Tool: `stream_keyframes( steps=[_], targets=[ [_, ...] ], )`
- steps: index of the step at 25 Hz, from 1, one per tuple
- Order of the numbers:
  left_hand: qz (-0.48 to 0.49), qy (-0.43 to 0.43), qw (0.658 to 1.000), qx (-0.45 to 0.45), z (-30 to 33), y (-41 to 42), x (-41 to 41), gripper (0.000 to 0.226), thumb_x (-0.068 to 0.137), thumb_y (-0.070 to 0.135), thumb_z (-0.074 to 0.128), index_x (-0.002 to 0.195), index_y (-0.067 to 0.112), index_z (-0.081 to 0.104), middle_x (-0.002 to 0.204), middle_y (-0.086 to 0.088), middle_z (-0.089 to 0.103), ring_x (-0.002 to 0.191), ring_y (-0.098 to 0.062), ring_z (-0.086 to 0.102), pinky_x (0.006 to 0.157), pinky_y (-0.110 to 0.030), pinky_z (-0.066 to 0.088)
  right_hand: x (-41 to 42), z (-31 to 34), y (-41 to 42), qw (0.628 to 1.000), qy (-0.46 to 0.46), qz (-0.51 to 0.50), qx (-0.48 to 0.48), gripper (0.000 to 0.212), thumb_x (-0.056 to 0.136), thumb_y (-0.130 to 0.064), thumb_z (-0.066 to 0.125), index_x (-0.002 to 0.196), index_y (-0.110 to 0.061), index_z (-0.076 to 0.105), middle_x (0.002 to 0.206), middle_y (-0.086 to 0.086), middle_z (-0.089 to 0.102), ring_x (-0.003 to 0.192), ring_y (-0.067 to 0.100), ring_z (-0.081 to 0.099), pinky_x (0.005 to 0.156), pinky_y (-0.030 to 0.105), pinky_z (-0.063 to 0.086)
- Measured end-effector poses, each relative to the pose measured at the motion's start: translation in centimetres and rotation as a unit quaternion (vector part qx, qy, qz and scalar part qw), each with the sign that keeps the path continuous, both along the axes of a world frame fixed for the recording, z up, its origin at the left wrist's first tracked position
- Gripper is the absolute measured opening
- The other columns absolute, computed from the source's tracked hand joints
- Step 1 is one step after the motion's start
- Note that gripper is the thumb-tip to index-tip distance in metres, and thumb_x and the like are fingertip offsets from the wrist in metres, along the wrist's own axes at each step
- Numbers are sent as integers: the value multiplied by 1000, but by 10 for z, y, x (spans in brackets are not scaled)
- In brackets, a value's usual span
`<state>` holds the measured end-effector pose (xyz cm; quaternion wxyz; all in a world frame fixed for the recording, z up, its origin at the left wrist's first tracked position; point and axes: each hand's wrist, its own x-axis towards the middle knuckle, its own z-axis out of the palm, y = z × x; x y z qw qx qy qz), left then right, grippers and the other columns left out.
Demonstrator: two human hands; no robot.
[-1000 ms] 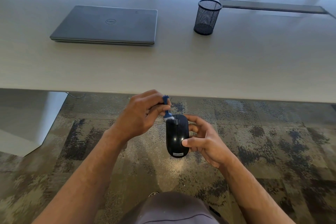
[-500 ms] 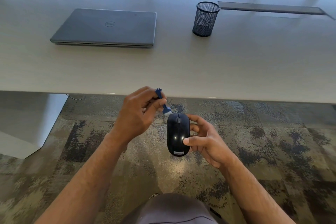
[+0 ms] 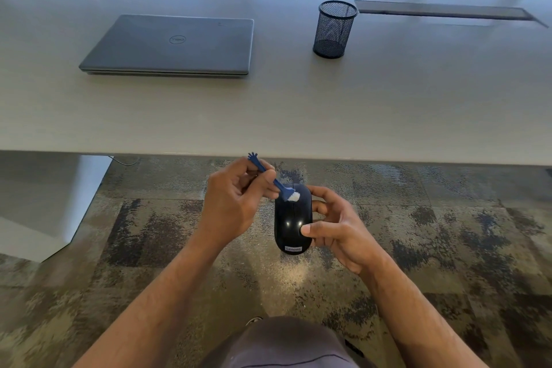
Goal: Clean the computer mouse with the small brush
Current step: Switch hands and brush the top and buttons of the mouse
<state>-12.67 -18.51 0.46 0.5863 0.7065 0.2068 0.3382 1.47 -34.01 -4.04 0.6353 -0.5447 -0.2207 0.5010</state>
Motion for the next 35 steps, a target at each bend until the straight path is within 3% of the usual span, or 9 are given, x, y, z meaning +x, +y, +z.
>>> stream_keyframes(
  steps=[5, 7, 10, 13, 16, 22, 26, 29, 35],
  targets=[
    [33, -2, 999, 14, 5, 6, -3, 20, 95, 14, 66, 91, 34, 68, 80, 3, 76, 67, -16, 75, 65, -21, 59, -1, -1, 1, 1000, 14, -1, 3, 70, 65, 5, 76, 131, -14, 58, 116, 27, 63, 97, 47, 57, 86, 63, 35],
    [52, -7, 998, 23, 6, 6, -1, 17, 96, 14, 65, 93, 30, 66, 82, 5, 76, 69, -15, 76, 66, -23, 60, -1, 1, 1, 1000, 9, 8, 6, 70, 66, 5, 75, 131, -14, 58, 115, 24, 63, 94, 42, 61, 81, 55, 44],
    [47, -3, 998, 32, 5, 1, 1, 10, 94, 18, 65, 95, 28, 66, 83, 7, 76, 69, -12, 75, 65, -21, 59, -2, 6, 2, 1000, 0, 12, 6, 70, 66, 3, 75, 131, -14, 57, 108, 18, 65, 79, 25, 68, 59, 32, 54],
    [26, -6, 999, 38, 4, -2, -1, 9, 93, 20, 66, 95, 29, 66, 84, 6, 75, 68, -12, 75, 65, -20, 59, 1, 7, 0, 1000, 4, 0, 7, 69, 66, 4, 75, 130, -13, 57, 108, 18, 66, 82, 31, 67, 65, 38, 51],
    [-2, 14, 999, 53, 4, -4, -6, 6, 90, 30, 65, 95, 28, 67, 83, 9, 75, 68, -12, 75, 66, -26, 61, 2, 8, -2, 1000, -4, 1, 2, 68, 65, 3, 75, 129, -14, 58, 104, 15, 67, 74, 23, 69, 53, 31, 52],
    [45, -17, 998, 48, 13, 1, -4, 15, 96, 14, 65, 94, 29, 66, 82, 4, 76, 69, -13, 75, 65, -22, 59, -3, 6, 1, 1000, -18, 6, -5, 70, 64, 0, 77, 129, -20, 59, 111, 17, 67, 85, 32, 66, 65, 38, 48],
    [34, -11, 998, 50, 12, -1, 1, 10, 94, 25, 65, 94, 35, 65, 85, 7, 76, 71, -12, 75, 67, -22, 59, -4, 6, 1, 1000, -18, 7, -4, 70, 64, -1, 78, 128, -21, 59, 109, 15, 67, 83, 30, 67, 64, 37, 49],
    [10, 0, 999, 37, 5, -3, -5, 4, 91, 33, 66, 94, 33, 67, 84, 6, 76, 70, -13, 75, 66, -22, 59, -3, 5, -1, 1000, -19, -13, -6, 70, 63, 1, 78, 128, -19, 59, 109, 17, 66, 86, 35, 65, 71, 45, 47],
    [24, -2, 999, 30, 9, -1, -9, 9, 92, 26, 66, 93, 35, 69, 82, 5, 76, 69, -14, 76, 66, -23, 60, -6, 5, -1, 1000, -23, -4, -12, 69, 63, -1, 77, 128, -19, 59, 104, 12, 68, 72, 16, 68, 53, 27, 49]
  ],
)
